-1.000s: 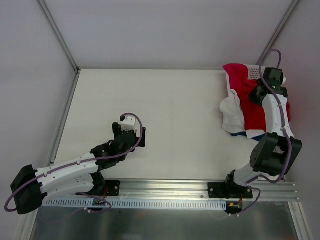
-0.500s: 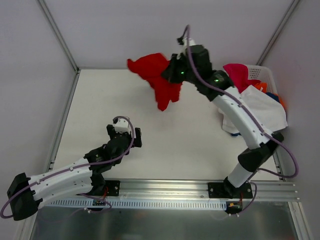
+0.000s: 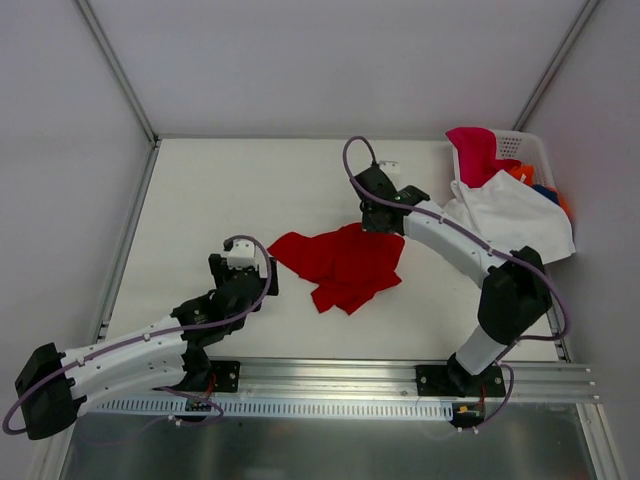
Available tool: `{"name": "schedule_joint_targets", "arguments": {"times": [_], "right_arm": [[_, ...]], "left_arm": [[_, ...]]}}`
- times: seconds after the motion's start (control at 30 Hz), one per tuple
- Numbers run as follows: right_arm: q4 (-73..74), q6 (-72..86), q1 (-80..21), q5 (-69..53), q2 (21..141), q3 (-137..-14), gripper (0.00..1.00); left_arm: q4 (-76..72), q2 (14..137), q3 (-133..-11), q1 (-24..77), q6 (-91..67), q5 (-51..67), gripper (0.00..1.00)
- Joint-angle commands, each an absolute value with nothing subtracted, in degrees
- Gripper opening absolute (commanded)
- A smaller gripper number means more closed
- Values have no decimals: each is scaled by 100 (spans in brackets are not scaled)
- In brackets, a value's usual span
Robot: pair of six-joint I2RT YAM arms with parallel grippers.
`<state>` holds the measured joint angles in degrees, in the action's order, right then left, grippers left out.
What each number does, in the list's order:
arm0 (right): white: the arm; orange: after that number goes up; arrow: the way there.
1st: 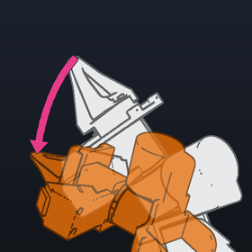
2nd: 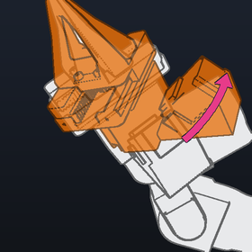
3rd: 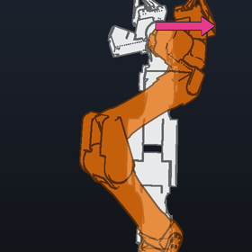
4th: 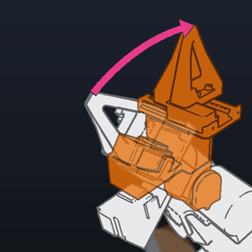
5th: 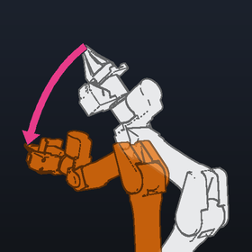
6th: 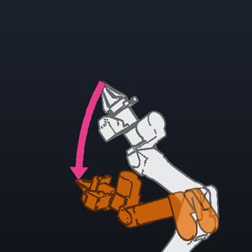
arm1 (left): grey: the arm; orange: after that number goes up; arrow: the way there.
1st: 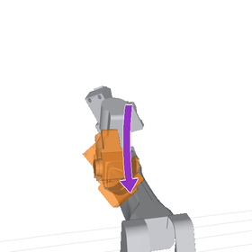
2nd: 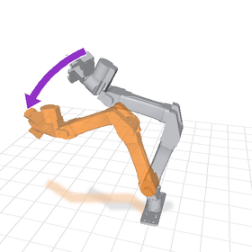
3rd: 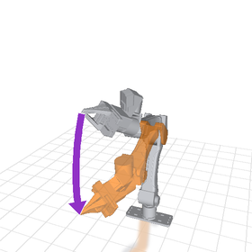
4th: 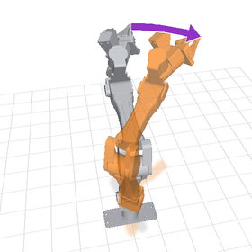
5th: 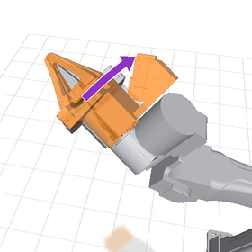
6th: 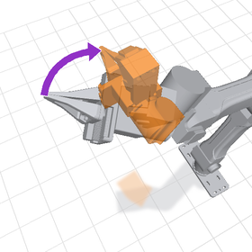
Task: Fold and stack the t-shirts
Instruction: Move the tshirt to the center of the board, then flatten the tshirt out
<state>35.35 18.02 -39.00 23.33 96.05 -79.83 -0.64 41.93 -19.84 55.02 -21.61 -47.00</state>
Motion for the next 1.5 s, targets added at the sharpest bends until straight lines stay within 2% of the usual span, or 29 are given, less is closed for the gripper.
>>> {"name": "schedule_joint_targets", "arguments": {"times": [0.0, 0.07, 0.1, 0.13, 0.17, 0.2, 0.33, 0.63, 0.83, 0.9, 1.0, 1.1, 1.13, 1.47], "right_arm": [[3534, 2302, -3902, 2866, 9018, -7369, 0], [3105, 2355, -3920, 2525, 8939, -7042, 1], [2998, 2329, -3920, 2392, 8938, -6918, 11], [2936, 2286, -3929, 2286, 8973, -6839, 40], [2953, 2250, -3937, 2181, 9008, -6855, 81], [3014, 2154, -3946, 2188, 9078, -6908, 99], [3497, 1855, -4200, 2496, 8939, -7347, 99], [4315, 2109, -5201, 3041, 8561, -8121, 100], [4237, 2952, -5721, 3059, 8806, -7630, 99], [3774, 3093, -5722, 2884, 8850, -7105, 100], [3324, 3129, -5704, 2725, 9122, -6760, 94], [3278, 3138, -5704, 2847, 9631, -6863, 91], [3244, 3129, -5695, 2839, 9755, -6899, 87], [2830, 3217, -5722, 2707, 10450, -7005, 85]], "left_arm": [[-70, 4578, -2373, 5467, -2162, -4904, 99], [-79, 4937, -2574, 5467, -2118, -4887, 99], [-70, 5087, -2653, 5467, -2101, -4869, 99], [-44, 5245, -2837, 5467, -2092, -4852, 99], [-35, 5552, -2943, 5467, -2118, -4808, 99], [17, 5685, -3031, 5467, -2153, -4790, 99], [202, 5924, -3322, 5458, -2276, -4518, 99], [70, 5608, -3059, 5467, -2206, -4245, 99], [79, 5160, -2681, 5467, -2320, -4298, 99], [79, 5046, -2567, 5467, -2329, -4263, 99], [18, 4694, -2374, 5467, -2355, -4105, 99], [-193, 4246, -2093, 5467, -2268, -3894, 99], [-306, 4010, -2022, 5467, -2215, -3798, 99], [-299, 3595, -1872, 5467, -2144, -3779, 99]]}}
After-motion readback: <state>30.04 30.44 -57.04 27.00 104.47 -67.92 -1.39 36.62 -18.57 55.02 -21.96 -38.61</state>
